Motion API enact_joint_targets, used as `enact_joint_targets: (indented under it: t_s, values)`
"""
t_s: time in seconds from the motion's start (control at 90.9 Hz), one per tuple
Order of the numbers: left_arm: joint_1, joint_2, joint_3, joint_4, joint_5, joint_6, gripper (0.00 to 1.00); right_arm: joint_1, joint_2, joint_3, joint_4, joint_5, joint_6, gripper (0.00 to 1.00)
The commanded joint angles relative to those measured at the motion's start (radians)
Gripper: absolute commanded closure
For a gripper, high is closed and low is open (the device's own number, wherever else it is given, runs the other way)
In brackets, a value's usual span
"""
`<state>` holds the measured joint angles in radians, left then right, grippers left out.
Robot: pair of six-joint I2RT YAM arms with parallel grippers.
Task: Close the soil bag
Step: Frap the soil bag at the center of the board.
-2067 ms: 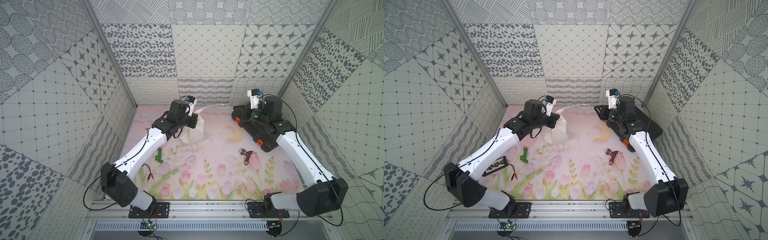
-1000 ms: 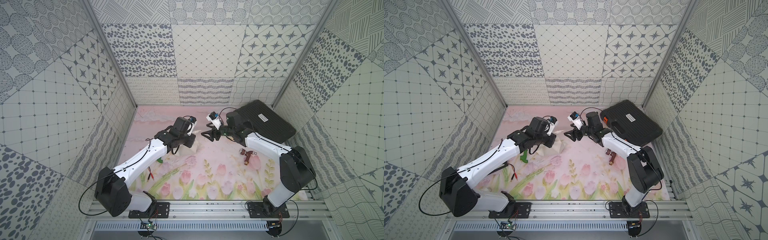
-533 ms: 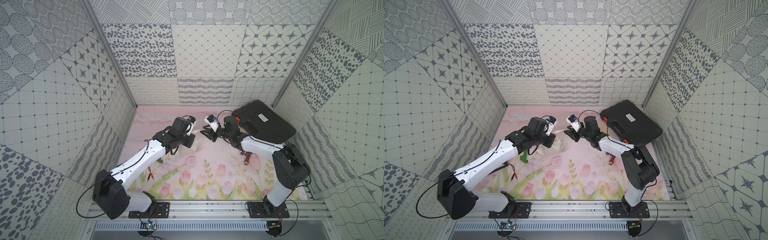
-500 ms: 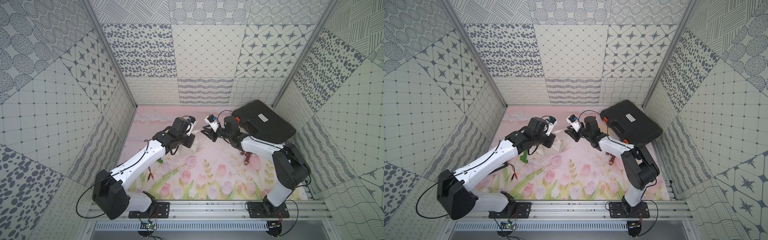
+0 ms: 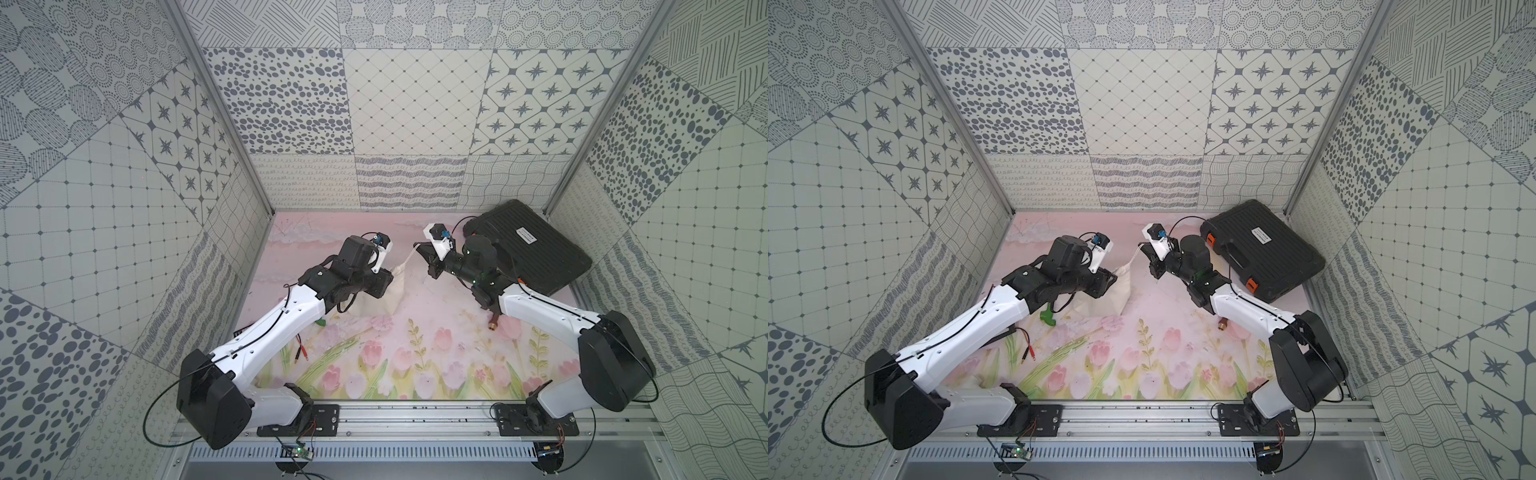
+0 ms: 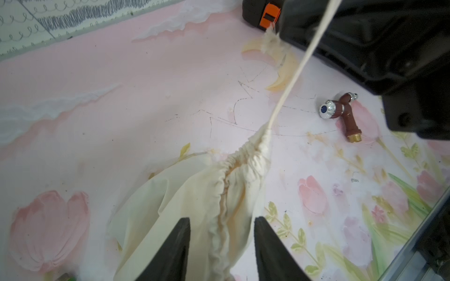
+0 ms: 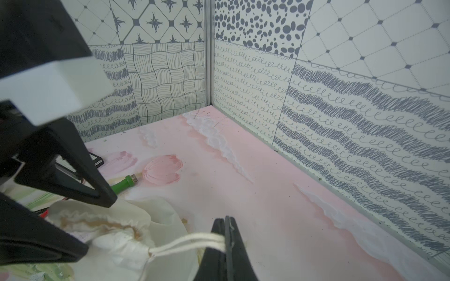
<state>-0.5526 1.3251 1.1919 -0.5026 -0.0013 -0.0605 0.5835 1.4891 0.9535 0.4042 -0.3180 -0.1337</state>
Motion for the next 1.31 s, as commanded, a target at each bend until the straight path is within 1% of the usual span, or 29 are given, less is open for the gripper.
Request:
enact_joint_targets:
  t_s: [0.0,0.132,0.209,0.308,0.44,0.638,0.924,1.166,1.254,1.298]
  values:
    - [-0.015,0.031,0.106,0.099,0.152,0.012,0.51,0.014,-0.028,0.014,0.022,0.027,0.018,1.00]
    - [-0.015,0.098,0.166,0.138,0.266,0.020,0.57,0.024,-0.047,0.018,0.007,0.036,0.024,1.00]
    - [-0.015,0.132,0.181,0.170,0.315,0.019,0.63,0.025,-0.058,0.016,0.008,0.036,0.030,1.00]
    - [-0.011,0.170,0.196,0.194,0.336,0.014,0.68,0.025,-0.072,0.014,0.008,0.038,0.037,1.00]
    - [0.006,0.199,0.198,0.209,0.369,0.002,0.72,0.025,-0.086,0.012,0.004,0.042,0.048,1.00]
    - [0.030,0.199,0.144,0.274,0.418,-0.038,0.79,0.024,-0.081,0.004,0.028,0.029,0.097,1.00]
    - [0.049,0.217,0.161,0.317,0.493,-0.052,0.86,0.024,-0.069,0.005,0.048,-0.001,0.134,1.00]
    - [0.054,0.247,0.146,0.250,0.495,-0.029,0.94,0.019,-0.087,0.007,0.044,0.022,0.127,1.00]
    - [0.054,0.247,0.118,0.206,0.476,-0.004,0.99,-0.006,-0.097,0.028,0.028,0.047,0.132,1.00]
    - [0.054,0.250,0.106,0.181,0.464,0.006,1.00,-0.025,-0.108,0.043,0.018,0.057,0.138,1.00]
